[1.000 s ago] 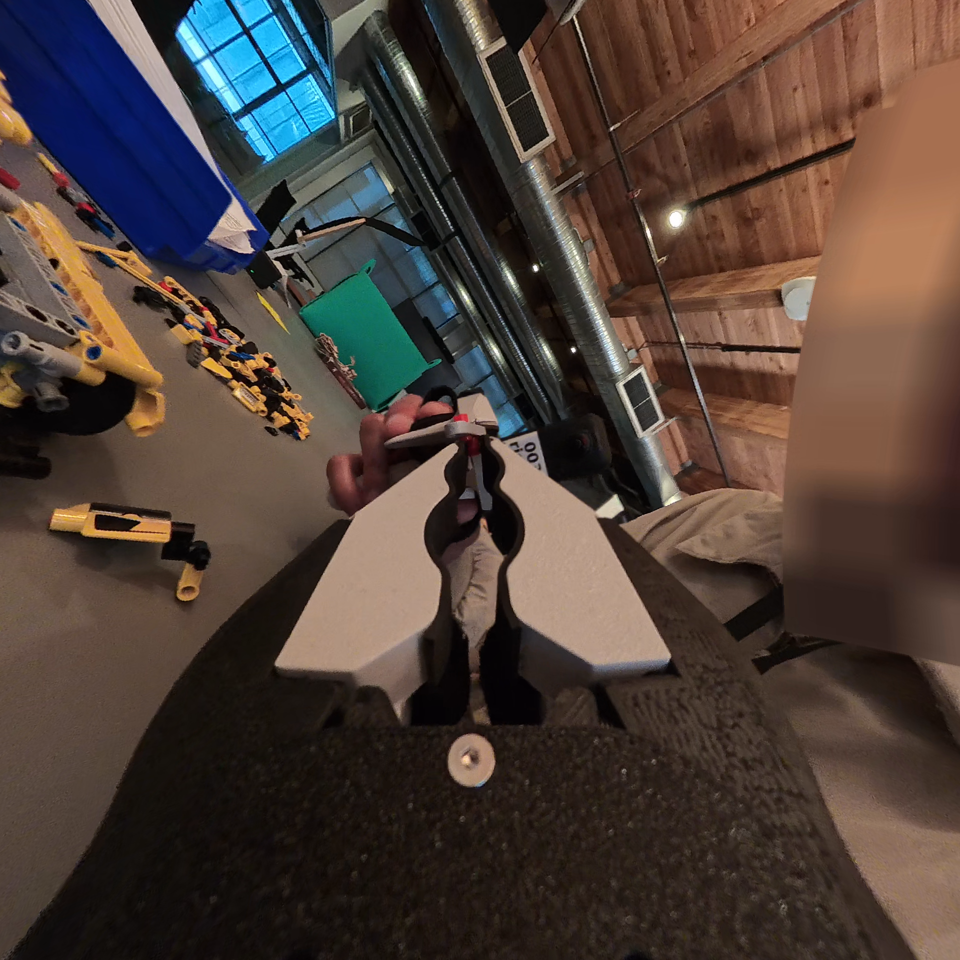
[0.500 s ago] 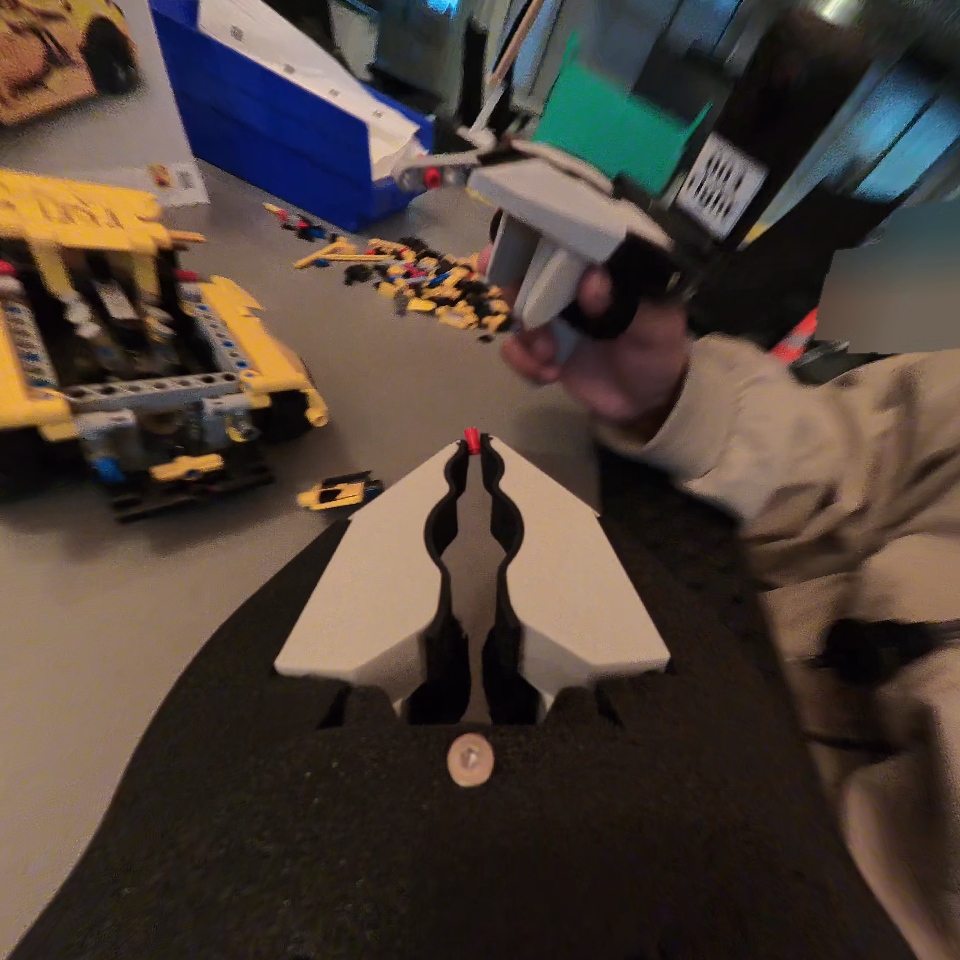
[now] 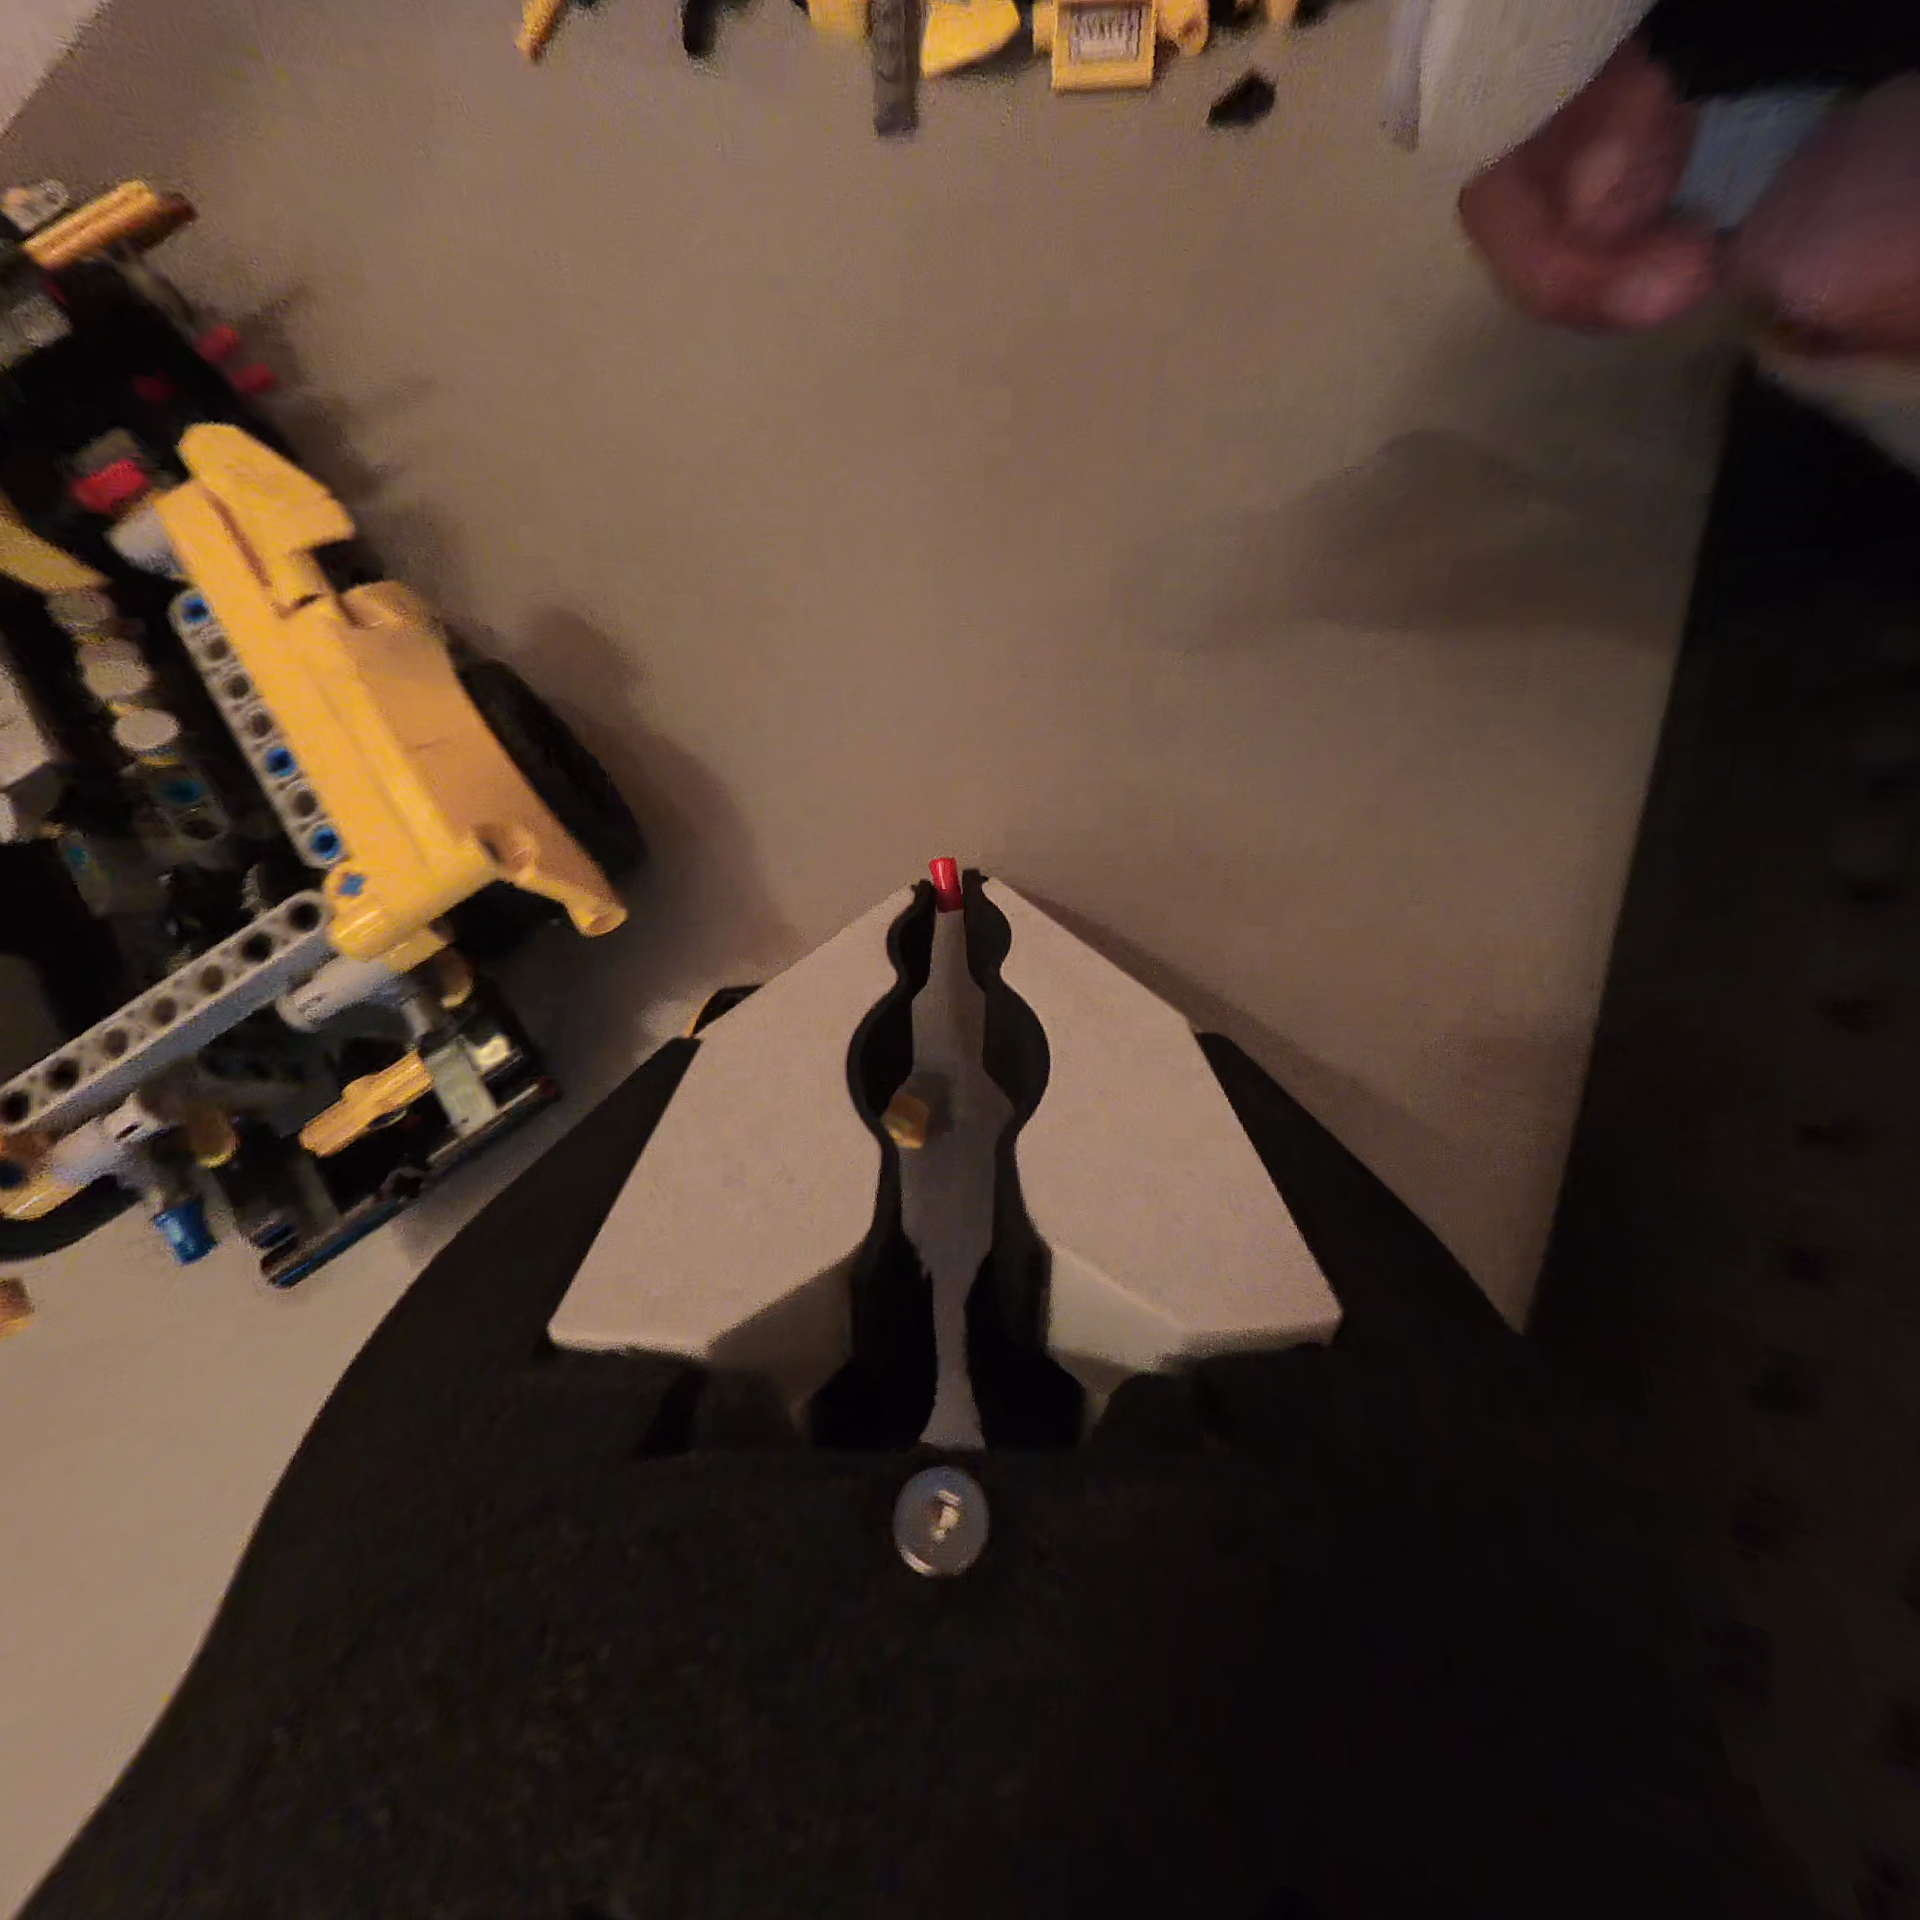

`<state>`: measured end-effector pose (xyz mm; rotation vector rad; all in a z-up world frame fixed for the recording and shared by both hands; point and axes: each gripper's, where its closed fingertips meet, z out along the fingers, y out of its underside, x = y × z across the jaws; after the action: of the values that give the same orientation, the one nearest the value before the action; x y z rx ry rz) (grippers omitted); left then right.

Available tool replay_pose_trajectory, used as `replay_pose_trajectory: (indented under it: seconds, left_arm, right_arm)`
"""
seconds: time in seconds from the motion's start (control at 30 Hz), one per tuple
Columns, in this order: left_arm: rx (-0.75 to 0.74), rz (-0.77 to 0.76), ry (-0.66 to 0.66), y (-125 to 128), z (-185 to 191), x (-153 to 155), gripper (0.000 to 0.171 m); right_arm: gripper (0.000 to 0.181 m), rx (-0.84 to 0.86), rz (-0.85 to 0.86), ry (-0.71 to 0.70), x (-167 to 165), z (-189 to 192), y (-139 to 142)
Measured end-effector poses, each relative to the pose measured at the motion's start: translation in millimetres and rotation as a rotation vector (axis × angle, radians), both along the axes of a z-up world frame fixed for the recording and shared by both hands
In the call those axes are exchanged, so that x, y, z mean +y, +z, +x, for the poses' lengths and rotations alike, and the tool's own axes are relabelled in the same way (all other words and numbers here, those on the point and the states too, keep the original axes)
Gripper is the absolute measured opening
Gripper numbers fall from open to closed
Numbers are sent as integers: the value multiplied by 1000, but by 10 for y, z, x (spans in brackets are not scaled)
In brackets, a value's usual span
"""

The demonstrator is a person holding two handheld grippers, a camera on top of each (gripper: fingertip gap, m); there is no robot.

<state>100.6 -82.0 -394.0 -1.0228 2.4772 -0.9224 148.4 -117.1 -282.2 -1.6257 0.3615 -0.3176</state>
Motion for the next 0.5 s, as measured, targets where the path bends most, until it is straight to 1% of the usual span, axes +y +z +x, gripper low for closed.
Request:
replay_pose_trajectory:
  seconds: [0.07,0.17,0.2,0.27,0.33,0.43,0.47,0.5]
  left_arm:
    - [-2,32,24,-59,28,-31,4]
    - [-17,0,11,-52,26,-133,4]
    - [-21,-18,7,-42,17,-163,14]
    - [-58,-32,17,-7,31,-151,28]
    - [-134,-93,18,152,55,-116,32]
    - [-245,-314,7,620,36,-81,32]
    - [-257,-388,-10,755,-1,-81,31]
    - [-235,-436,-30,818,-48,-89,30]
  right_arm:
    - [2,2,-22,8,10,-25,-50]
    - [2,30,-40,34,41,-51,-112]
    - [2,23,-55,24,40,-35,-132]
    - [2,10,-83,43,71,-64,-180]
    - [2,25,-101,70,107,-108,-225]
    - [2,51,-65,117,145,-169,-185]
    - [2,53,-44,134,155,-191,-152]
    - [2,52,-37,136,158,-192,-137]
